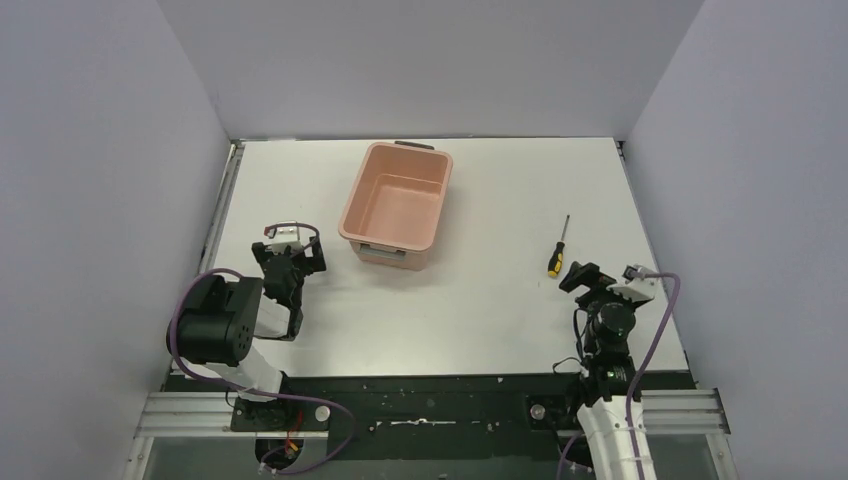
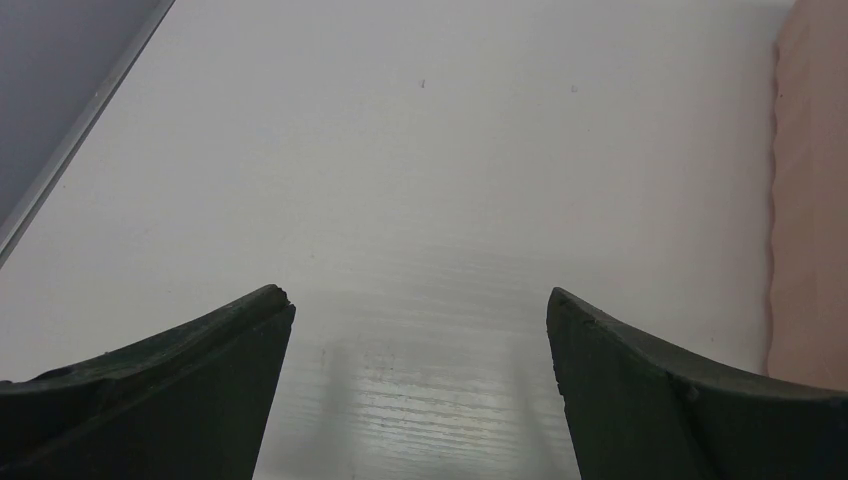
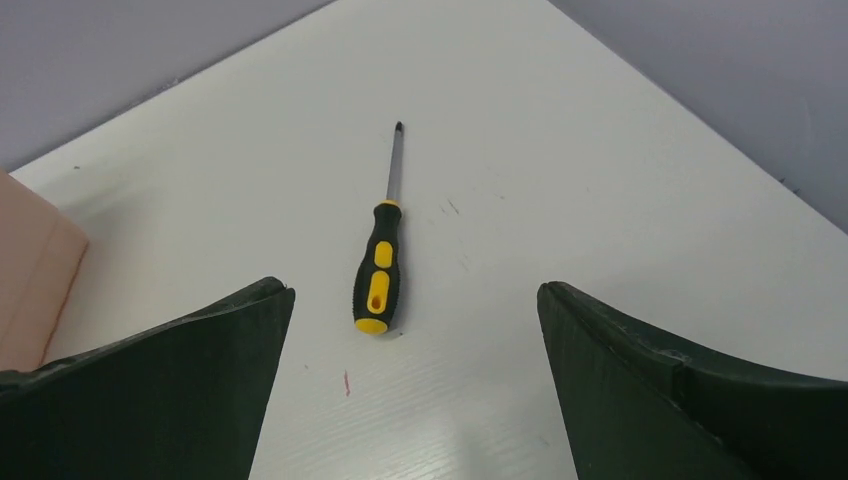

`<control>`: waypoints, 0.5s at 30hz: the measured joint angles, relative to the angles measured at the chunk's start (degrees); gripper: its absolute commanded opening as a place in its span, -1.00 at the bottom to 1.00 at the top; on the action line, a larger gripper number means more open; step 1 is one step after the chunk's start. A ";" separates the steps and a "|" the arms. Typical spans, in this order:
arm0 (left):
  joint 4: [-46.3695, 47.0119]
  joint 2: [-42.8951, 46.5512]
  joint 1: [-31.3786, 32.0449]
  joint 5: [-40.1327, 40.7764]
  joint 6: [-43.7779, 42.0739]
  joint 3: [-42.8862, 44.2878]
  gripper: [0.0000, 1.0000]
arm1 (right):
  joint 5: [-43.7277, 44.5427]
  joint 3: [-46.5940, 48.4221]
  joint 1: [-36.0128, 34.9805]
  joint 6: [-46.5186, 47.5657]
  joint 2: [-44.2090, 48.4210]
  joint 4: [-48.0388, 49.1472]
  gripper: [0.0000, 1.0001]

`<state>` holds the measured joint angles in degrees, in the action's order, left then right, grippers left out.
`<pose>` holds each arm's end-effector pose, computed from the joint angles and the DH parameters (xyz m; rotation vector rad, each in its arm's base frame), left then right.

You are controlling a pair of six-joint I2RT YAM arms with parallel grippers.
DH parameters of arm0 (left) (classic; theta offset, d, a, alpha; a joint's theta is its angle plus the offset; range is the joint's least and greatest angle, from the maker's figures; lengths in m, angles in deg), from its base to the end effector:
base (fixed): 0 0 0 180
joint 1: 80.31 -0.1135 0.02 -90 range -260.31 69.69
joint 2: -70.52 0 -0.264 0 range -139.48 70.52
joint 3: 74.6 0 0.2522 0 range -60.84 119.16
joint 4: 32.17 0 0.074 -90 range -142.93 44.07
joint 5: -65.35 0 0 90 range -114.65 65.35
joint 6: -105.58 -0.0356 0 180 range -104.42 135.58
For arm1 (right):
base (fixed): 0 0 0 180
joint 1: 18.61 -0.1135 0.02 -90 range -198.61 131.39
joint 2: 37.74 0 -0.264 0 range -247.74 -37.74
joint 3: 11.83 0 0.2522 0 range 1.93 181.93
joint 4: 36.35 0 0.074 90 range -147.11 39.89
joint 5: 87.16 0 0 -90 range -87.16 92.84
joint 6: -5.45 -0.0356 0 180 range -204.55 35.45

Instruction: Put the screwdriver in the bin

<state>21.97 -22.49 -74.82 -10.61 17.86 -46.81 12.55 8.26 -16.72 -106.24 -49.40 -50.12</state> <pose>0.2458 -0.0149 0.1273 -0.1284 1.7551 0.1175 0.1193 -0.0099 0.1937 0.4647 1.5979 0.1210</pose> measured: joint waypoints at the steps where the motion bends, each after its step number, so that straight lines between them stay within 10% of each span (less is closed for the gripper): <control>1: 0.00 0.00 0.00 0.02 0.00 0.00 0.95 | 0.20 0.20 0.00 -0.72 -1.90 -0.04 1.00; 15: 0.00 0.00 0.00 0.00 0.00 0.00 0.95 | -4.90 47.34 0.04 2.40 -55.63 -12.37 0.98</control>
<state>21.97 -22.49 -74.82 -10.61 17.86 -46.81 7.66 55.60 -16.68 -103.84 -105.03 -62.49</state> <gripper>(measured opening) 0.974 0.999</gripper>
